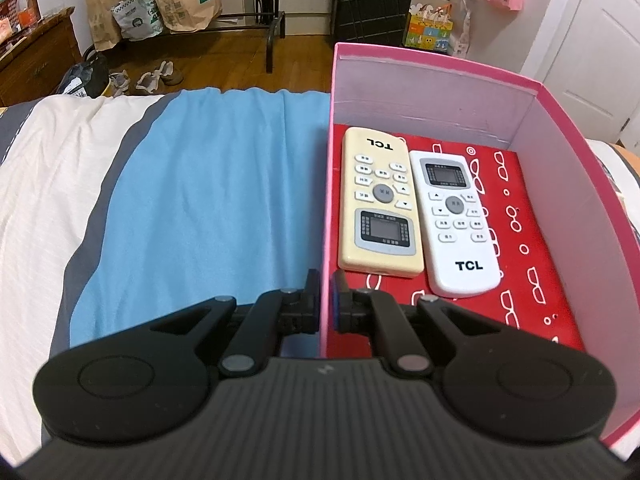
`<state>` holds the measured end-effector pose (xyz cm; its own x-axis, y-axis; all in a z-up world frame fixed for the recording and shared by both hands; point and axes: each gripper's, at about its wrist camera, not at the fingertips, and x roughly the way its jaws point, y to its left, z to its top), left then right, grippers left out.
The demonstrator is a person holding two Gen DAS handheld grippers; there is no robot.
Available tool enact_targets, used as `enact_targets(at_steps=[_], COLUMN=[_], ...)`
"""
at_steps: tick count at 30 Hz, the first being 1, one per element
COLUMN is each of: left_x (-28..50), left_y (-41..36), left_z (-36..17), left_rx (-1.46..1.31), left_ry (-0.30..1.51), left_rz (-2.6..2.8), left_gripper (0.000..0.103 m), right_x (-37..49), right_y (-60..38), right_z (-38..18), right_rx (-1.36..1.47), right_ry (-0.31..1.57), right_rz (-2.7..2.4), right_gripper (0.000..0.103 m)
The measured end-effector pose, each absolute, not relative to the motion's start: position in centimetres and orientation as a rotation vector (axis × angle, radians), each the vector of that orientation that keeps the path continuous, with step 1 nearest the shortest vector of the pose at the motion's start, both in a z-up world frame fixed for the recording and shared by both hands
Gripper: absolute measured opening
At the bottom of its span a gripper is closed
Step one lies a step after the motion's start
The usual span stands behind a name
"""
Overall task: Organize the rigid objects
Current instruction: 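Grasp the flat white item on the bed with the right tool, then lower the flat white item into the box by the box wall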
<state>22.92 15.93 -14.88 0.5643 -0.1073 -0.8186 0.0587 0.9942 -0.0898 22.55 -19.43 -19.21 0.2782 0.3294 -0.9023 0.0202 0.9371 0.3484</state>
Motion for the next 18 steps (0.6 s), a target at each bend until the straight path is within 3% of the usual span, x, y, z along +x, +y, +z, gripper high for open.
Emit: enact_targets(at_steps=[3,5,7,18], left_x=[22.9,22.9,22.9,22.9], left_y=[15.9,15.8,15.8,15.9], left_z=[-14.9,-15.0,-15.0,-15.0], left_rx=[-0.053,-0.054,-0.055,-0.072], left_ry=[0.967,0.968,0.968,0.974], left_rz=[-0.098,-0.098,-0.098,-0.098], left_gripper=[0.005,0.005,0.005,0.005], right_x=[22.6,22.4,22.2,20.4], right_y=[-20.5,-20.6,-20.3,-18.6], right_z=[-19.5,-19.4,-18.7,-10.7], right_rx=[0.419,0.42,0.357,0.589], right_ry=[1.264,1.256,1.259,1.037], right_rz=[0.226,0.196,0.16,0.352], right_gripper=[0.039,0.033,0.011,0.009])
